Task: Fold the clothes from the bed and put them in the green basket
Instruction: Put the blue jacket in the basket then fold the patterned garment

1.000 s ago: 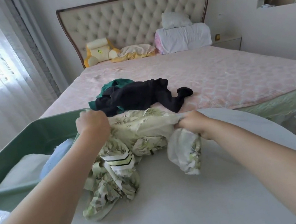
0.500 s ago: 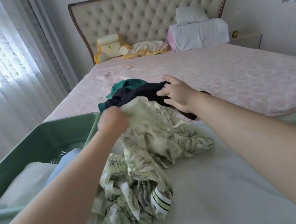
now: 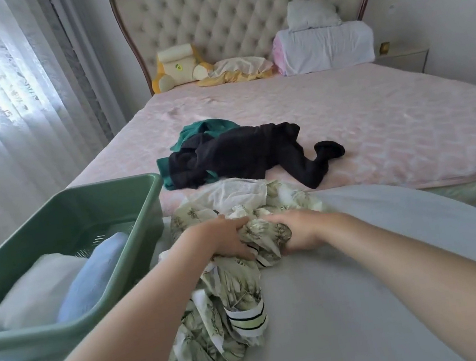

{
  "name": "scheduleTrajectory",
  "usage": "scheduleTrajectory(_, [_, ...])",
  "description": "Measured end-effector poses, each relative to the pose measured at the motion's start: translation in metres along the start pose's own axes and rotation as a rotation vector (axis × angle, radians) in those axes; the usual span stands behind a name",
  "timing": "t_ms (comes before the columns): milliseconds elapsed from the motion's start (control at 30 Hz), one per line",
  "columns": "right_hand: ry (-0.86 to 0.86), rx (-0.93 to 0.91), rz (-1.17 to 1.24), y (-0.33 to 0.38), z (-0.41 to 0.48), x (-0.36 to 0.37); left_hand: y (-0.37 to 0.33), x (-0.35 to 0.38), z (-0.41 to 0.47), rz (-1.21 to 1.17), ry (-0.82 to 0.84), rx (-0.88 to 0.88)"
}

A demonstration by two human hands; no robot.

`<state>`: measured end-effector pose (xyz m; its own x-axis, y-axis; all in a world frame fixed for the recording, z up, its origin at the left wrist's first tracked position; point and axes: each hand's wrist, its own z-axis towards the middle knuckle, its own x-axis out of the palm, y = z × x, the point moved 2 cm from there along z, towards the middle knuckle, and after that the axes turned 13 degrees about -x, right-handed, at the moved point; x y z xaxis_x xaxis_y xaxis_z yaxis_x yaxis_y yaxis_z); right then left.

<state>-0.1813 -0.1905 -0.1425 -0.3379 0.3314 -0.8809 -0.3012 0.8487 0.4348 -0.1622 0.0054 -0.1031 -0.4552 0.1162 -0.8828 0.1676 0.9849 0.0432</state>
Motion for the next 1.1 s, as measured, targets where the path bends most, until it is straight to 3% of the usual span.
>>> scheduleTrajectory(100, [-0.066, 0.036, -0.206, 0.004, -0.015, 0.0, 0.001, 0.017, -0.003, -0.13, 0.06, 0.064])
scheduleTrajectory(267, [0.036, 0.151, -0.25, 0.005, -0.053, -0.013, -0.021, 0.034, -0.025, -0.186, 0.083, 0.18])
scheduleTrajectory(367, [0.219, 0.276, -0.27, 0.014, -0.087, -0.022, -0.041, 0.039, -0.049, -0.174, 0.118, 0.222])
scheduleTrajectory(500, [0.452, 0.439, 0.048, 0.038, -0.138, -0.03, -0.069, 0.044, -0.079, -0.187, 0.292, 0.241])
scheduleTrajectory(567, [0.35, 0.445, 0.117, 0.036, -0.149, -0.027, -0.073, 0.046, -0.09, -0.205, 0.345, 0.205])
scheduleTrajectory(633, [0.104, 0.414, 0.111, 0.033, -0.151, -0.022, -0.07, 0.042, -0.1, -0.259, 0.312, 0.212])
scheduleTrajectory(733, [-0.129, 0.31, -0.039, 0.035, -0.152, -0.011, -0.059, 0.033, -0.102, -0.384, -0.089, 0.208])
scheduleTrajectory(800, [-0.077, 0.298, -0.13, 0.038, -0.153, 0.0, -0.053, 0.034, -0.097, -0.344, -0.32, 0.135])
scheduleTrajectory(833, [-0.035, 0.311, -0.15, 0.04, -0.154, 0.005, -0.051, 0.038, -0.093, -0.284, -0.352, 0.094])
scheduleTrajectory(933, [-0.01, 0.254, -0.249, 0.036, -0.149, 0.015, -0.052, 0.056, -0.08, -0.063, -0.253, -0.032])
scheduleTrajectory(1000, [-0.065, 0.198, -0.294, 0.033, -0.146, 0.017, -0.053, 0.064, -0.072, -0.048, -0.177, -0.078])
scheduleTrajectory(1100, [-0.161, 0.169, -0.333, 0.028, -0.141, 0.012, -0.052, 0.062, -0.067, 0.025, -0.247, -0.059])
